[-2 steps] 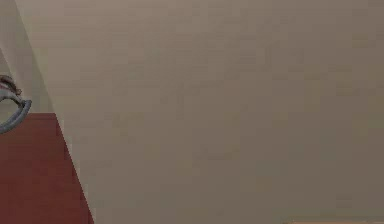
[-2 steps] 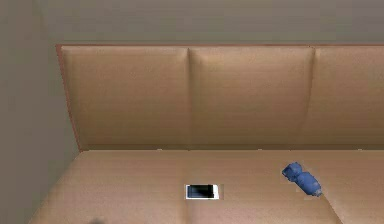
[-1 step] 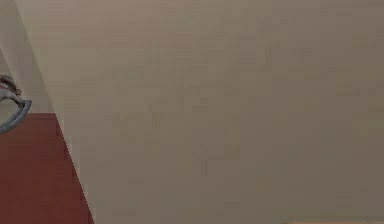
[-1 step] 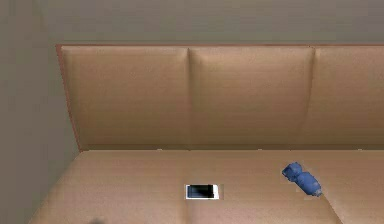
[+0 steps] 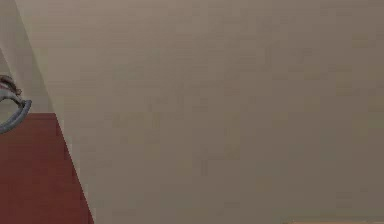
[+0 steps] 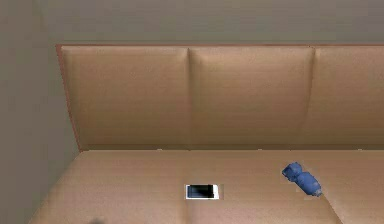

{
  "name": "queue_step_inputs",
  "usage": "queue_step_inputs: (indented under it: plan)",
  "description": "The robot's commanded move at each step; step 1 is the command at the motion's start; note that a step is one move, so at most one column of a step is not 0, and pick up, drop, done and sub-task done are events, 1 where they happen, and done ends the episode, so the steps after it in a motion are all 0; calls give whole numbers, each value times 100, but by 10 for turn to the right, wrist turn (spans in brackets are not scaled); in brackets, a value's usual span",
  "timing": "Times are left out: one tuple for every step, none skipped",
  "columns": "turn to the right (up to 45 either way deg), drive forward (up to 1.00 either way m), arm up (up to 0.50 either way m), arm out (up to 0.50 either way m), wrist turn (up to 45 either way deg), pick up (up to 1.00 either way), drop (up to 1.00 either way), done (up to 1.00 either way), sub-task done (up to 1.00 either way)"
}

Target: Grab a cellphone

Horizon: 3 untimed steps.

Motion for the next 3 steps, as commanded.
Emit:
queue_step_inputs:
  plan:
    - [0, 0, 0, 38, 0, 0, 0, 0, 0]
    - [0, 0, 0, 0, 450, 0, 0, 0, 0]
    - [0, 0, 0, 0, 450, 0, 0, 0, 0]
